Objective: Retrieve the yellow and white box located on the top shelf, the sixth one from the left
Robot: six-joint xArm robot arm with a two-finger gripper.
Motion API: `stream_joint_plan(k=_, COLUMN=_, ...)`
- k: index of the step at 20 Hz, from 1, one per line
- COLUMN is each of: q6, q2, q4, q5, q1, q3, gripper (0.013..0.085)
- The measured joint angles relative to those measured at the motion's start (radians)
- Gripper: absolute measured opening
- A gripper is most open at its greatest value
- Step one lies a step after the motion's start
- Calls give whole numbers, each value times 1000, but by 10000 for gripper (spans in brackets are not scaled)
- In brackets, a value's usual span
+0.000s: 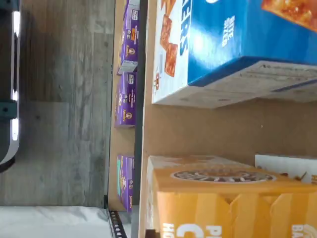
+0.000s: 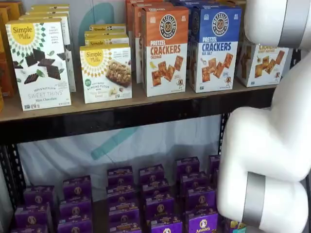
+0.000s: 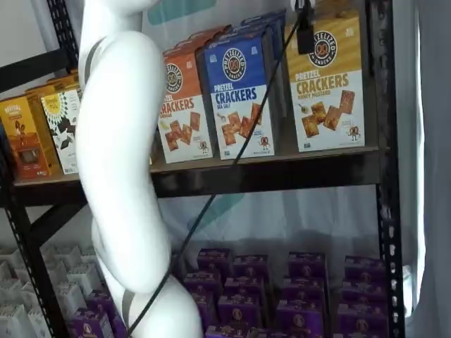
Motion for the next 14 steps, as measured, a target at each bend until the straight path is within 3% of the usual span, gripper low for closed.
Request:
stream_joint_plan(k=3, q6=-3, q2=-3, q4=1, q5=4, q1=-3, q3=2, gripper=650)
stream_joint_plan(k=4, q6=-3, q2=-4, q4=3, q5=7, q1=-5, q3=3, gripper=610)
stream_joint_plan(k=14, q6=-19, q2=-11, q4=20, q5=58, q1=-36, q3=-27, gripper=610)
